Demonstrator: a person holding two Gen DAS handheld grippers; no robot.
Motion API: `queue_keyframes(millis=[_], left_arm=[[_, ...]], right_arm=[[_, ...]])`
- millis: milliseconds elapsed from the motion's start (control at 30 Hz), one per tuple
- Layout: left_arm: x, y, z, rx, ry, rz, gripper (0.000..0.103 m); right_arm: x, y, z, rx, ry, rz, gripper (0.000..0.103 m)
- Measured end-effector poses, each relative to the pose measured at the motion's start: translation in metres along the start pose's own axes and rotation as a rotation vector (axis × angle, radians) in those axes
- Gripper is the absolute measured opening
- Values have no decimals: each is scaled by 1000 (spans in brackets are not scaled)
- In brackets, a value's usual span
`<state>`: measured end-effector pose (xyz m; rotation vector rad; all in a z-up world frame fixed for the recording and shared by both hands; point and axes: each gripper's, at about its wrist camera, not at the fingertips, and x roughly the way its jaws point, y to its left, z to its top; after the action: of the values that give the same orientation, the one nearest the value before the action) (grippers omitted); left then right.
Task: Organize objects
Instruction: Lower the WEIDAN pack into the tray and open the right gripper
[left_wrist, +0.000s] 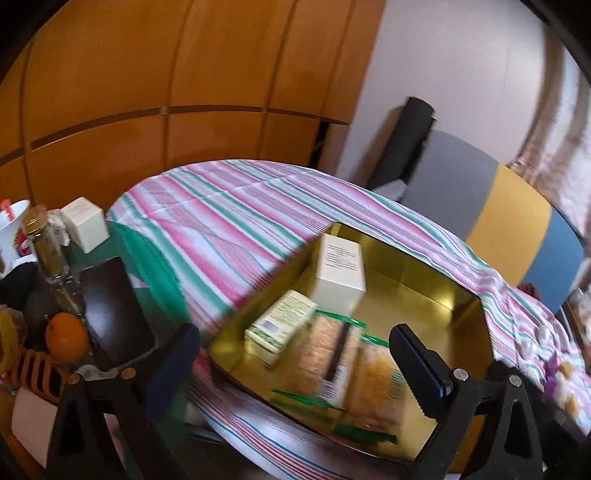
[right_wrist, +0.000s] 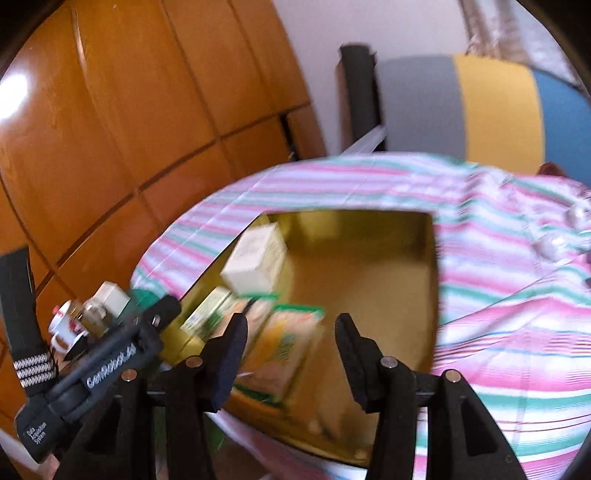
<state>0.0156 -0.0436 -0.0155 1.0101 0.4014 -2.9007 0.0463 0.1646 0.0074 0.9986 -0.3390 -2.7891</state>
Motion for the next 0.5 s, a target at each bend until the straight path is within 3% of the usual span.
queue_keyframes(millis=[167,500], left_arm=[[5,-26,-10,98,51,-81,103],[-17,-84,-43,319,25,-241,103]], right_arm=[[-34,-44,0,85,-73,-130,50],[-55,-136,-16,181,-35,-296,51]])
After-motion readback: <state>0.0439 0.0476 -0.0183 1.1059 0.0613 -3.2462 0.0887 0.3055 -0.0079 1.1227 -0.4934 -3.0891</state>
